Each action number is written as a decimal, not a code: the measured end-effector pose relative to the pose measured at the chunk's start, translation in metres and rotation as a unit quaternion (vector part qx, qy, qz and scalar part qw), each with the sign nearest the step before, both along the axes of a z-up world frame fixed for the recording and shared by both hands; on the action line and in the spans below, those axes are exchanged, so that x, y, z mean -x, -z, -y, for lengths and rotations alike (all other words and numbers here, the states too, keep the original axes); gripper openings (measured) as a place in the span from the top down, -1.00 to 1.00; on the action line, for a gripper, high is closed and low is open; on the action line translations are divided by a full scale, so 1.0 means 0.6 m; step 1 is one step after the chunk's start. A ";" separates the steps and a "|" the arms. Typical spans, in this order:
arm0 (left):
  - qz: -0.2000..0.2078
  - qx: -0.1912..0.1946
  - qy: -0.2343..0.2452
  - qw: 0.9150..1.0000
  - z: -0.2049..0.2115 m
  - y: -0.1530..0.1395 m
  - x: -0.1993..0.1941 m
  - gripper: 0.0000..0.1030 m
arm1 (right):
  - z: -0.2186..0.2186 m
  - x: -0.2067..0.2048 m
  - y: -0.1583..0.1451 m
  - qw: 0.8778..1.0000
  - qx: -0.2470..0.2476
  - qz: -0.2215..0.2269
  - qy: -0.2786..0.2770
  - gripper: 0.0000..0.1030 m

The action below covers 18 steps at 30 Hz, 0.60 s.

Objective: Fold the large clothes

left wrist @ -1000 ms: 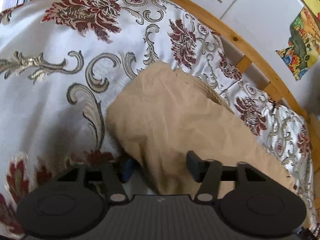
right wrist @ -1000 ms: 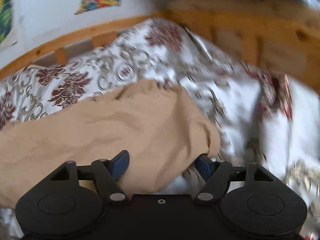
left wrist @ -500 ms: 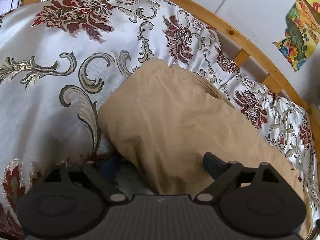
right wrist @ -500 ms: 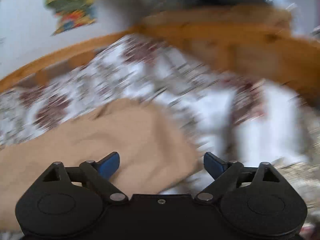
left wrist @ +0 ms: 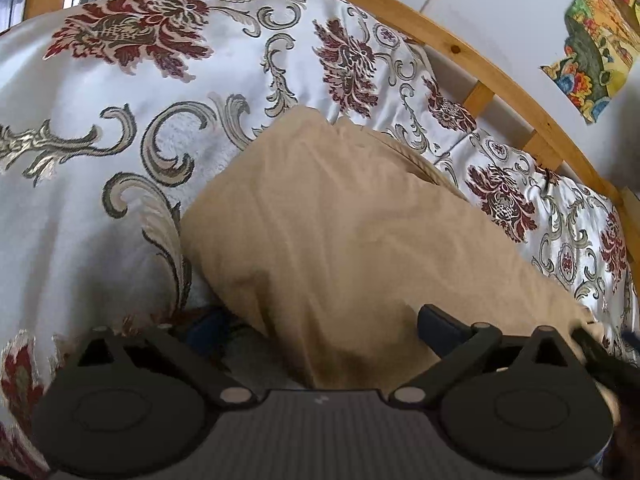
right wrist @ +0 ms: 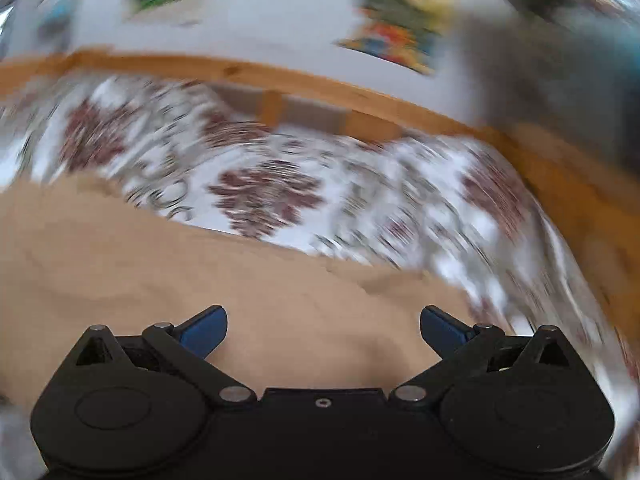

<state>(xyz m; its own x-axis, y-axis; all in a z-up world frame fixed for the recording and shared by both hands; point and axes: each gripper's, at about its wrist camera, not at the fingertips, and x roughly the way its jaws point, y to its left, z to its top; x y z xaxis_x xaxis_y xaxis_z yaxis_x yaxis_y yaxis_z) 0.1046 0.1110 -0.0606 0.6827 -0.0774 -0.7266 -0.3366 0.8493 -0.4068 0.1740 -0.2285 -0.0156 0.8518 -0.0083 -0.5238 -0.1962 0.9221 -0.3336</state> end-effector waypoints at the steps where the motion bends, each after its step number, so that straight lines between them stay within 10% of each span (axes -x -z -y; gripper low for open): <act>1: 0.000 0.000 0.002 1.000 -0.001 0.001 0.000 -0.99 | -0.012 -0.024 0.003 1.000 0.011 0.004 -0.010 -0.98; 8: 0.011 0.005 0.011 1.000 -0.005 0.005 0.010 -0.99 | -0.068 -0.134 0.044 0.998 0.002 -0.062 -0.019 -0.98; 18: 0.015 0.030 -0.014 0.999 0.004 0.009 0.026 -0.99 | -0.063 0.013 0.038 0.997 0.008 -0.065 -0.047 -0.98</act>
